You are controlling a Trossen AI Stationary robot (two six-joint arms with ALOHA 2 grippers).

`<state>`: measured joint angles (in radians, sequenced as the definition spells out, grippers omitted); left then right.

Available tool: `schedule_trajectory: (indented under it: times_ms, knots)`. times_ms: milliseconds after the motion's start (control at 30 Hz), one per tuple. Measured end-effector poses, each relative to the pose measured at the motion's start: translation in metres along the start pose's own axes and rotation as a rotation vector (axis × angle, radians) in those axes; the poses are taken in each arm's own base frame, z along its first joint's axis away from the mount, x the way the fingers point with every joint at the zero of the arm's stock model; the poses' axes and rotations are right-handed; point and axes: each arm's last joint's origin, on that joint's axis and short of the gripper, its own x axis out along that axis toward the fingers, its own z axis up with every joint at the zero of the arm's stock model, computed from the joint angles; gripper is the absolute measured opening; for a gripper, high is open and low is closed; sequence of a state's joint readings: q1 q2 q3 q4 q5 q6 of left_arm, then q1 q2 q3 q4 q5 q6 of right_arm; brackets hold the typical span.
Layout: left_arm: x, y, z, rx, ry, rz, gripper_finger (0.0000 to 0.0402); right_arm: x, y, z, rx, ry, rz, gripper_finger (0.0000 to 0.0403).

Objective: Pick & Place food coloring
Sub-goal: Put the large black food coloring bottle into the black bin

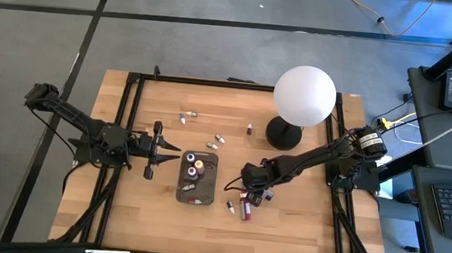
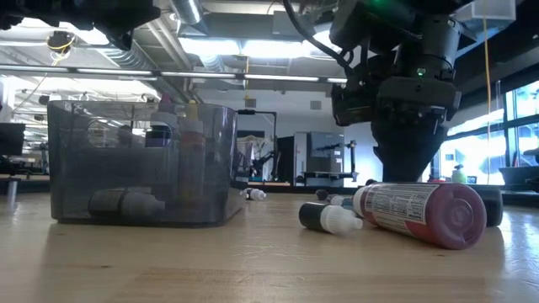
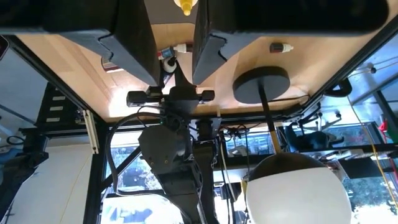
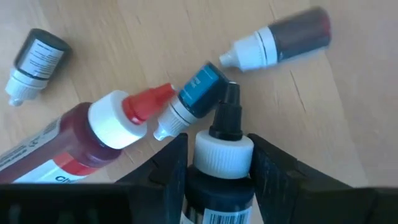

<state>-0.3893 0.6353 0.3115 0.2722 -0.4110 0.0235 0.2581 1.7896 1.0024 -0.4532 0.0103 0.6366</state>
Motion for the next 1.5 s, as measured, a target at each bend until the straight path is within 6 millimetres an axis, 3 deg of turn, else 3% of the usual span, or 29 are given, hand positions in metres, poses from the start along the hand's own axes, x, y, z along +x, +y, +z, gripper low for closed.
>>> schedule_trajectory:
  times_ms: [400,733,900,1033,1200,1367,1500]
  knots:
    - [0.000,0.000,0.000,0.000,0.002,-0.001,0.0092,-0.032,0.017,0.024,-0.158,-0.020,-0.081,0.0130]
    - [0.000,0.000,-0.001,0.013,0.009,-0.001,0.0091,-0.035,0.016,0.026,-0.215,-0.055,-0.159,0.0131]
    - [0.000,0.000,-0.001,0.028,0.009,-0.001,0.0093,-0.047,0.024,0.039,-0.284,-0.123,-0.175,0.0131]
    - [0.000,0.000,-0.001,0.028,0.009,-0.001,0.0095,-0.067,0.034,0.052,-0.373,-0.239,-0.225,0.0131]
    - [0.000,0.000,-0.001,0.022,0.012,-0.002,0.0091,-0.093,0.041,0.055,-0.434,-0.431,-0.301,0.0132]
    - [0.000,0.000,-0.001,0.021,0.014,-0.002,0.0094,-0.113,0.039,0.051,-0.471,-0.635,-0.201,0.0132]
    - [0.000,0.000,-0.001,0.020,0.018,-0.012,0.0095,-0.116,0.041,0.051,-0.528,-0.947,-0.071,0.0132]
